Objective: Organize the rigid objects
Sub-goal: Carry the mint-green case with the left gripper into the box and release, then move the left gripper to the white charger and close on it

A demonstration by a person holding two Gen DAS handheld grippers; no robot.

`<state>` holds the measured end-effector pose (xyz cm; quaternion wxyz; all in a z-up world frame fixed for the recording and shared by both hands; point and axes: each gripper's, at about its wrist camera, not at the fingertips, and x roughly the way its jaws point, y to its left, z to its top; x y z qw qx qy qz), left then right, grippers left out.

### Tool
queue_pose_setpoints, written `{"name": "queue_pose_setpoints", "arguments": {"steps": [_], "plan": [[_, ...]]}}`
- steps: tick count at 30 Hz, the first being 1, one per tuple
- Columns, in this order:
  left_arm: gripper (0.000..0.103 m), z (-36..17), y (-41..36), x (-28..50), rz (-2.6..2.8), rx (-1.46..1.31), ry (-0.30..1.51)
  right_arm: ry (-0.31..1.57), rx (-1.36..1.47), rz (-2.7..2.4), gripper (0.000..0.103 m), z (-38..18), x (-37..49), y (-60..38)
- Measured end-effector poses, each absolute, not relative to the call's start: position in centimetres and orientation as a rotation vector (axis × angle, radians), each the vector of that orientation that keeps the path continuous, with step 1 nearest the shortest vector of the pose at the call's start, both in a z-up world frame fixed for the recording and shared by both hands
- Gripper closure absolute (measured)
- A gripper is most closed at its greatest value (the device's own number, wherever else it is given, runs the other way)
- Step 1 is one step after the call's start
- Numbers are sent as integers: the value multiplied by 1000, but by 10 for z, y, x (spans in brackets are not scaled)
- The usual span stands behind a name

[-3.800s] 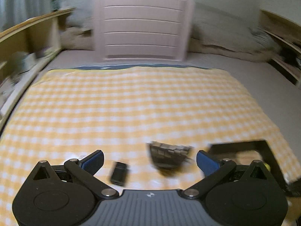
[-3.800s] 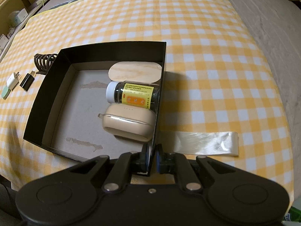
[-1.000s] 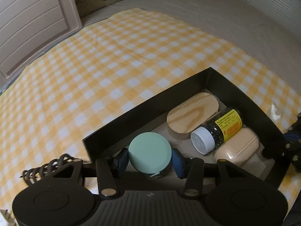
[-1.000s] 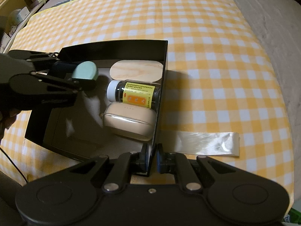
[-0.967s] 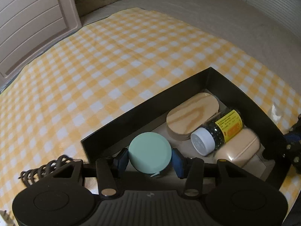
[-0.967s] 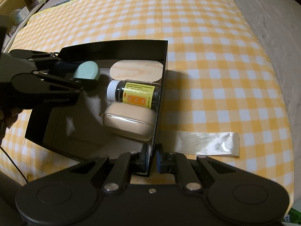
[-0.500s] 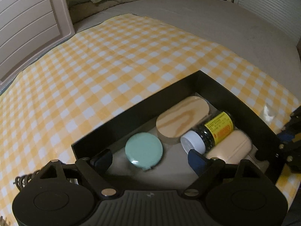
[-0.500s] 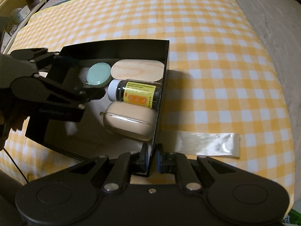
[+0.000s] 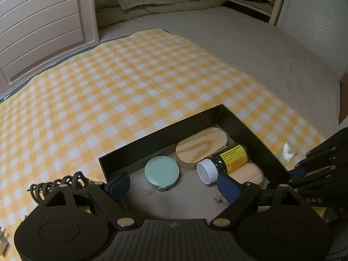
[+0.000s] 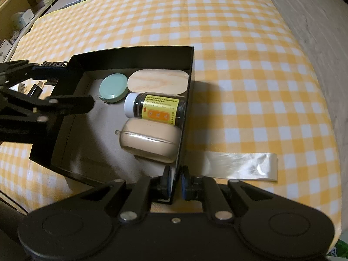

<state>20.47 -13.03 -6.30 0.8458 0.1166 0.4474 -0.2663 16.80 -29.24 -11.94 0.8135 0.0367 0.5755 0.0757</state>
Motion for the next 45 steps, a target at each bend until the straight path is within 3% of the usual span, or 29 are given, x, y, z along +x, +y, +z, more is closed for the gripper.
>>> {"name": "queue_pose_setpoints", "arguments": {"steps": [18, 30, 45], "plan": [[15, -26, -122, 155, -544, 210, 898, 1229, 78, 161, 94, -119, 169, -293], [0, -16, -114, 137, -518, 206, 864, 1221, 71, 157, 94, -117, 172, -298], [0, -4, -70, 146, -390, 132, 801, 1221, 71, 157, 94, -117, 172, -297]]}}
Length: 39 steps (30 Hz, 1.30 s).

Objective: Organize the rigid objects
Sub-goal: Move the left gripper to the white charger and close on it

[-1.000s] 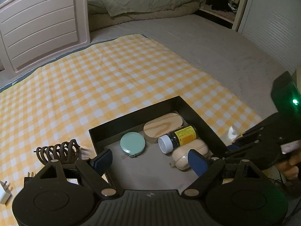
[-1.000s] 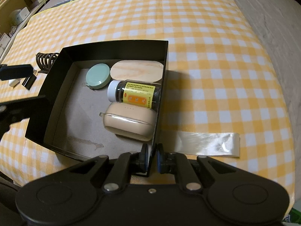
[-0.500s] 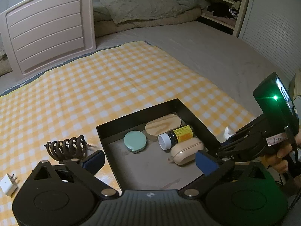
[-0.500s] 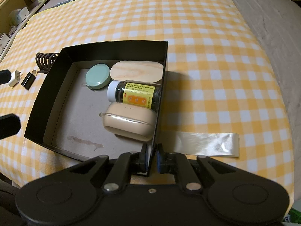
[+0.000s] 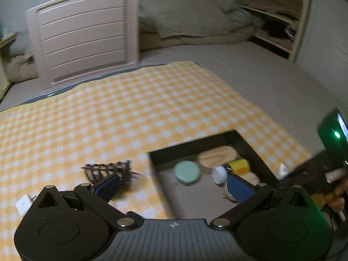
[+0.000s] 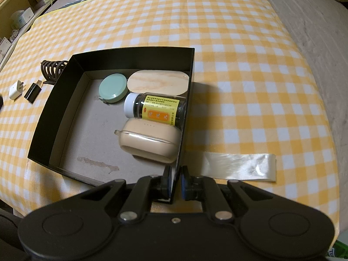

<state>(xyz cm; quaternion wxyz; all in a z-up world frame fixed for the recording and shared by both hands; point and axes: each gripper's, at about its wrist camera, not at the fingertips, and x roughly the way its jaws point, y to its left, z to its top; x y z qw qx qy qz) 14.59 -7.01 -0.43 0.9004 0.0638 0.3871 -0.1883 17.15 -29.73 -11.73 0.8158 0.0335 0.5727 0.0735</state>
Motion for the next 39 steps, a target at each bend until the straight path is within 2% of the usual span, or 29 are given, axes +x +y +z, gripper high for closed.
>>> {"name": "queue_pose_setpoints", "arguments": {"steps": [8, 19, 33, 39], "plan": [[0, 0, -11, 172, -173, 37, 762, 1221, 69, 156, 94, -117, 172, -297], [0, -21, 80, 220, 190, -52, 793, 1220, 67, 156, 94, -118, 171, -294], [0, -89, 135, 260, 390, -119, 1011, 1217, 68, 159, 94, -116, 170, -295], [14, -99, 135, 271, 445, -126, 1046, 1218, 76, 162, 94, -115, 169, -295]]}}
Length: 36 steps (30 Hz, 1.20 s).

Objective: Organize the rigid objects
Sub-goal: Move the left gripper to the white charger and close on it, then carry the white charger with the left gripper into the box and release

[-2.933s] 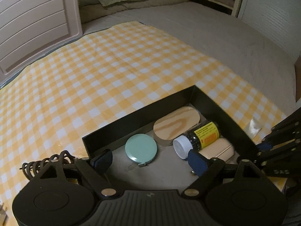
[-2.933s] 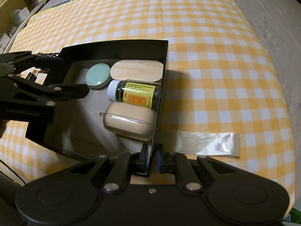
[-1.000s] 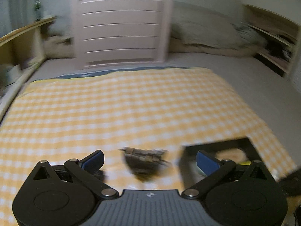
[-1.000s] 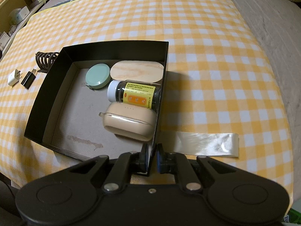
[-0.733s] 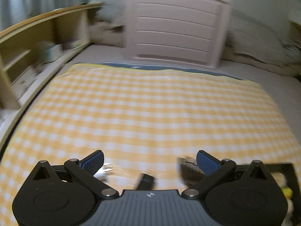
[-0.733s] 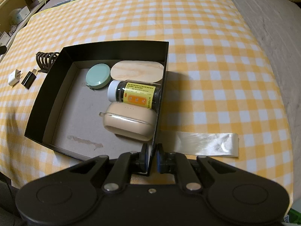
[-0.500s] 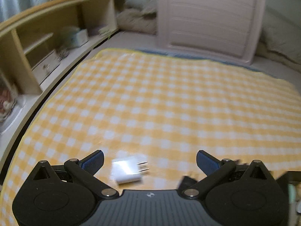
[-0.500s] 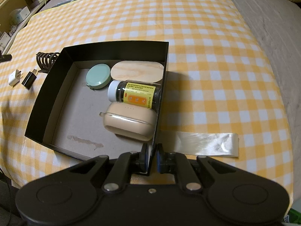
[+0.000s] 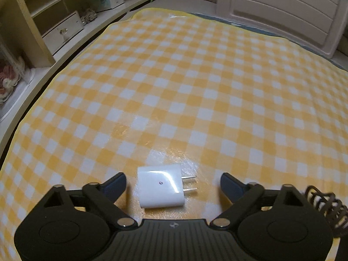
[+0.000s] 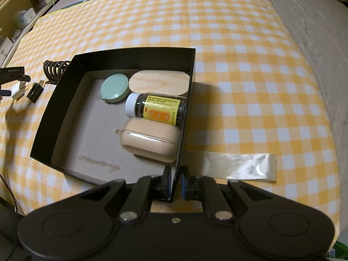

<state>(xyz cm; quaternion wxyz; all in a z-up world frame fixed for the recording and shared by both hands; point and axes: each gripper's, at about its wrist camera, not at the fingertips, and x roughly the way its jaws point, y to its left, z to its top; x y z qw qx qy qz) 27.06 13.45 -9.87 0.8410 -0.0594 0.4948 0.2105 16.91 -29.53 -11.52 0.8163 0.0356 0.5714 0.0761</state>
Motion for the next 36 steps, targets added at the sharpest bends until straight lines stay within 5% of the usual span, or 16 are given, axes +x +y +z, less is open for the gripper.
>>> {"name": "queue_pose_setpoints", "arguments": {"steps": [7, 11, 36], "plan": [[27, -108, 145, 275, 469, -162, 1085, 1222, 73, 170, 93, -114, 168, -294], [44, -107, 144, 274, 460, -151, 1069, 1222, 72, 170, 93, -114, 167, -294], [45, -8, 37, 225, -37, -226, 847, 1222, 72, 171, 93, -114, 168, -294]]}}
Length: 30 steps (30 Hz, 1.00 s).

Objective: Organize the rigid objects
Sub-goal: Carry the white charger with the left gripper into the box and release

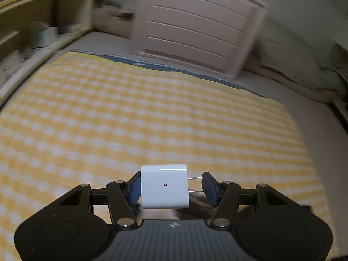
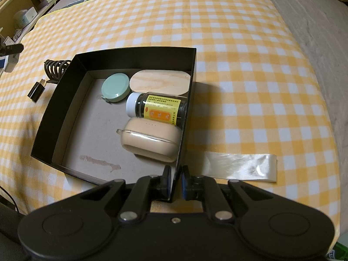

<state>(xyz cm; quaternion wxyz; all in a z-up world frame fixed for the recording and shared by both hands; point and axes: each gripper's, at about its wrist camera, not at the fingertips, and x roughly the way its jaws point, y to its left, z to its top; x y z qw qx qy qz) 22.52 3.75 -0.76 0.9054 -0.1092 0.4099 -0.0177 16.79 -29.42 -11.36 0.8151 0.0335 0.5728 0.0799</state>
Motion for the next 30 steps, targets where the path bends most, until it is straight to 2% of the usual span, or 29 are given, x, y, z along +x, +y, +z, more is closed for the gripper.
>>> {"name": "queue_pose_setpoints", "arguments": {"steps": [7, 16, 26, 30], "plan": [[45, -9, -18, 213, -228, -177, 886, 1222, 73, 170, 93, -114, 168, -294], [45, -43, -93, 207, -364, -153, 1048, 1221, 68, 168, 93, -114, 169, -294], [45, -94, -129, 221, -301, -168, 1163, 1221, 68, 172, 93, -114, 169, -293], [45, -97, -138, 224, -303, -172, 1155, 1224, 61, 175, 93, -113, 170, -292]]}}
